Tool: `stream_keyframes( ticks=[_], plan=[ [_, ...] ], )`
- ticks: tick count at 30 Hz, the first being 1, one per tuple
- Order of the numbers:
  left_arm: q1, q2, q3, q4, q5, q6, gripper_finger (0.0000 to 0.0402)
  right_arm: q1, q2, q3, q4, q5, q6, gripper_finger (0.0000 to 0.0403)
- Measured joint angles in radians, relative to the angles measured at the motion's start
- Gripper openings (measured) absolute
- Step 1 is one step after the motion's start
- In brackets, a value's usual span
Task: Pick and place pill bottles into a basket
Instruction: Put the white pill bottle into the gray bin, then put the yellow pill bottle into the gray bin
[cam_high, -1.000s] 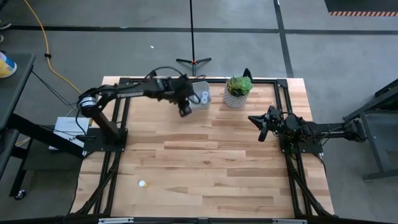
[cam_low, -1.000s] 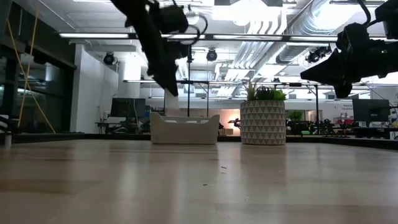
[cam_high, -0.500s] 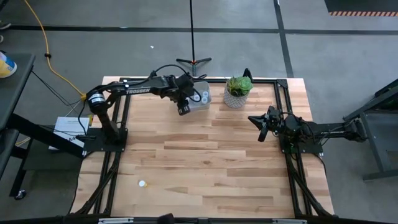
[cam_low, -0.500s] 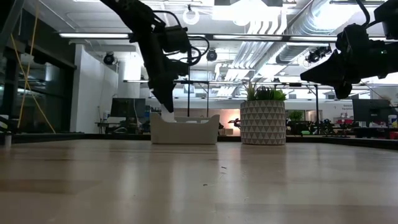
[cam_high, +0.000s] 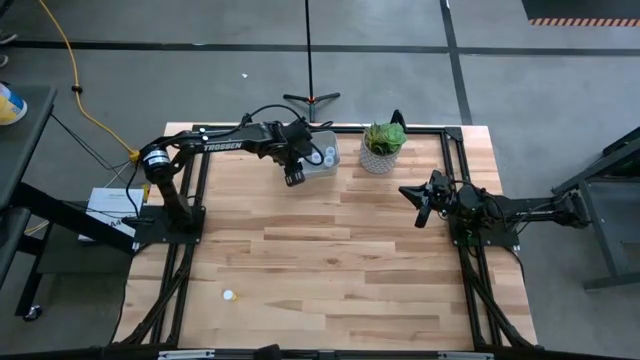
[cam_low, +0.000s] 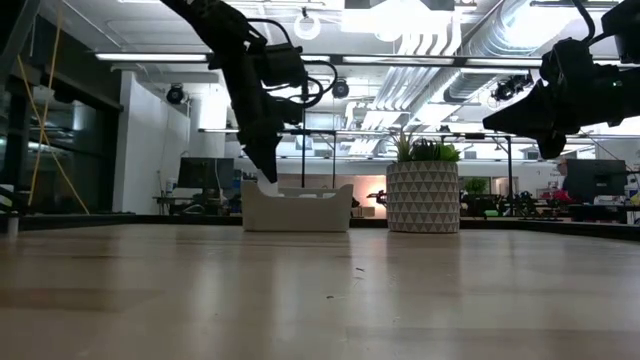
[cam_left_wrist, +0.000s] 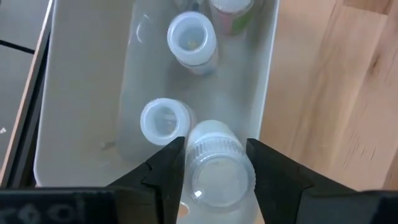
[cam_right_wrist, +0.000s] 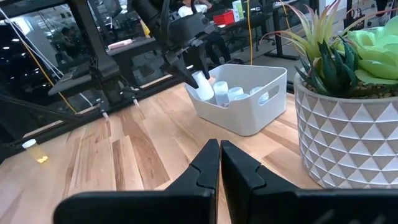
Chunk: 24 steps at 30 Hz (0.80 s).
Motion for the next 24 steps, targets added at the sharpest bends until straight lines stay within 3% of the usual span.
stream_keyframes(
  ticks=[7, 19, 21, 24],
  plan=[
    [0.000, 0.000, 0.000, -0.012, 0.000, 0.000, 0.0214, 0.000, 0.000, 0.000, 0.000, 0.000, 0.000, 0.0007],
    [-0.002, -0.005, 0.055, -0.088, 0.007, -0.001, 0.0286, 0.000, 0.000, 0.000, 0.000, 0.000, 0.000, 0.0007],
    [-0.007, -0.006, 0.105, -0.149, 0.040, -0.007, 0.0290, 0.000, 0.000, 0.000, 0.000, 0.000, 0.000, 0.0007],
    [-0.022, -0.006, 0.192, -0.268, 0.169, -0.009, 0.0291, 0.000, 0.000, 0.000, 0.000, 0.000, 0.000, 0.0007]
  ],
)
